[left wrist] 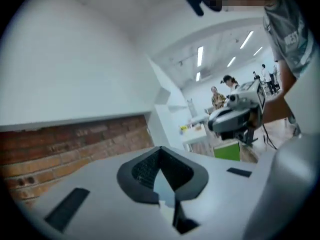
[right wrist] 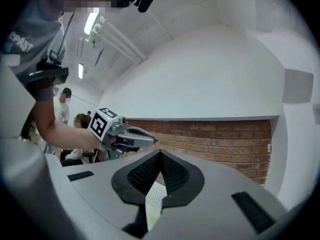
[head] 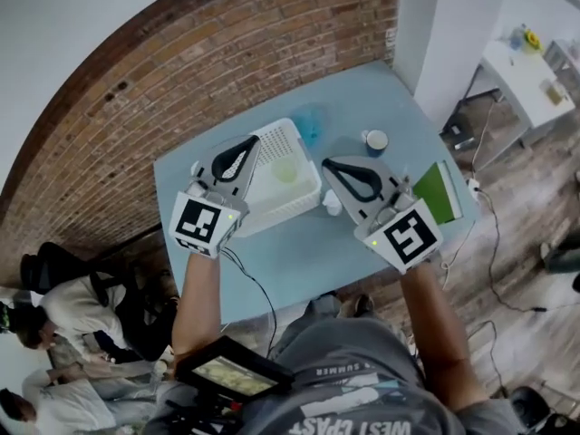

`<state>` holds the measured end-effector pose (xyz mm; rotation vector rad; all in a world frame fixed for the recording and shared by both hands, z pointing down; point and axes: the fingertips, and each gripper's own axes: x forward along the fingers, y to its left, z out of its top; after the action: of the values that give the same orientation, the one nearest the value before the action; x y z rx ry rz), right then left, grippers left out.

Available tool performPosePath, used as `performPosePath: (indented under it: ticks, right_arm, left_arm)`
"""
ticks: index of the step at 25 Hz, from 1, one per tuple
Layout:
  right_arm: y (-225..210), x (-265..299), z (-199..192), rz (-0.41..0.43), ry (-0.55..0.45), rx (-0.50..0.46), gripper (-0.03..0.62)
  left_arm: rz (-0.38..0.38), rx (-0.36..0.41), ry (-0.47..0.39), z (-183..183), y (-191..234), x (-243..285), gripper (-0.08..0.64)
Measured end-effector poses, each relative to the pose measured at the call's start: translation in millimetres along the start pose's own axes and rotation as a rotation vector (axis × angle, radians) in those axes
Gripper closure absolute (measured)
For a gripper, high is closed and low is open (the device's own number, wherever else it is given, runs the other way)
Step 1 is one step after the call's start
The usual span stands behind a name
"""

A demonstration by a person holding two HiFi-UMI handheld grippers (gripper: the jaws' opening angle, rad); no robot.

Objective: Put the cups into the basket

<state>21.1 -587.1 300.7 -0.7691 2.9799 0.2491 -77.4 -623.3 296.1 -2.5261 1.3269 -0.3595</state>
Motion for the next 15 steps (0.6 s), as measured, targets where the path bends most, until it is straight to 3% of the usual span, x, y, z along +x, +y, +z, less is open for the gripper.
performPosePath:
  ticks: [1, 3, 9, 15]
  right_arm:
    - [6.3, -5.0, 10.3, 0.013, -0.023, 0.018, 0.581]
    - [19.4, -15.8, 27.3, 0.036, -0.051, 0.031, 0.581]
    - [46.2, -38.3, 62.2, 0.128, -0.077, 0.006, 0.583]
    - [68.3, -59.2, 69.4, 0.168, -0.066, -0.022, 0.582]
  left_arm:
    - [0.030, -0.004, -0.073, 24.2, -5.8, -18.2, 0.560]
    - [0.081, 0.005, -0.126, 49.3, -18.2, -49.6, 0.560]
    - [0.212, 0.059, -0.073, 63.2, -39.7, -100.7, 0.560]
    - [0.275, 0.030, -0.054, 60.7, -59.4, -131.0, 0.560]
